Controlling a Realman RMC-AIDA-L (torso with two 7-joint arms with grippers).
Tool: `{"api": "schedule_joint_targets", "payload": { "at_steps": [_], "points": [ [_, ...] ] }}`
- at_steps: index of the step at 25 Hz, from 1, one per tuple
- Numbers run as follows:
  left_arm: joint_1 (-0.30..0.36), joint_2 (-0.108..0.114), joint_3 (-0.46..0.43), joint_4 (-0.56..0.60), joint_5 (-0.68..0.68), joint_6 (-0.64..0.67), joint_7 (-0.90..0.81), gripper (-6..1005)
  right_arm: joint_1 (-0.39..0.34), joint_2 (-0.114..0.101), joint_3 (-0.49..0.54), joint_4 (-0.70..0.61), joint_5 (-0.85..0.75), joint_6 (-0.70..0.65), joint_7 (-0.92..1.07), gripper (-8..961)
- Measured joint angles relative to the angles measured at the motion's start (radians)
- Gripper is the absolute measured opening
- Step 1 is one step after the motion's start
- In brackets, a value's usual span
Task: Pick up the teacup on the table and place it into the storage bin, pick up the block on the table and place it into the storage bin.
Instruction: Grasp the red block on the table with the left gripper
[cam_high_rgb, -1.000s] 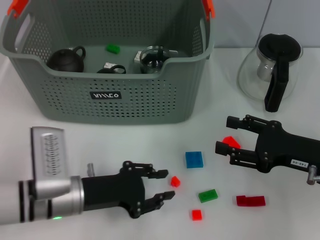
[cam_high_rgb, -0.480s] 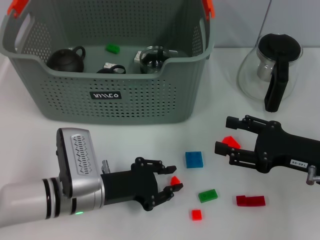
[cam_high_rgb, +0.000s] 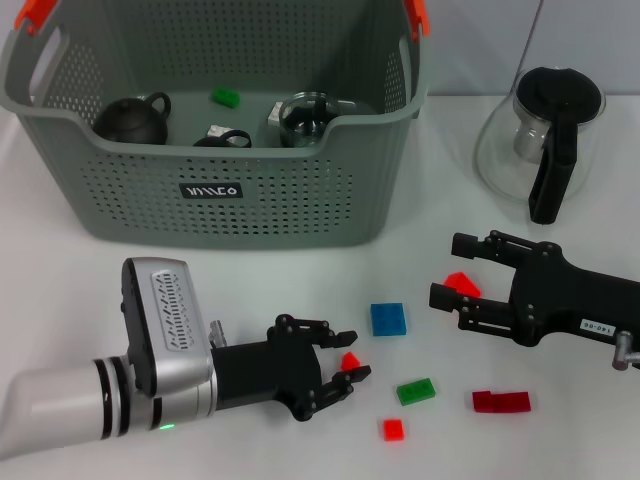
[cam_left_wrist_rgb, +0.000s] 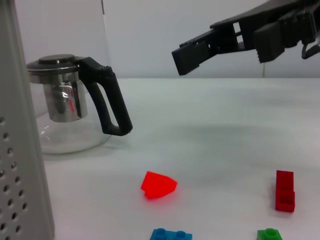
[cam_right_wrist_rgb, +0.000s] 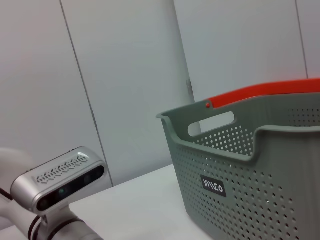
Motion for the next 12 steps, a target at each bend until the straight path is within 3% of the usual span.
{"api": "schedule_joint_targets", "payload": {
  "at_steps": [12],
  "points": [
    [-0.009,0.0,0.0,-0.026,-0.011,-0.018,0.017,319,0.0,0.0,0.0,0.001,0.0,0.0,0.0,820]
  ]
}}
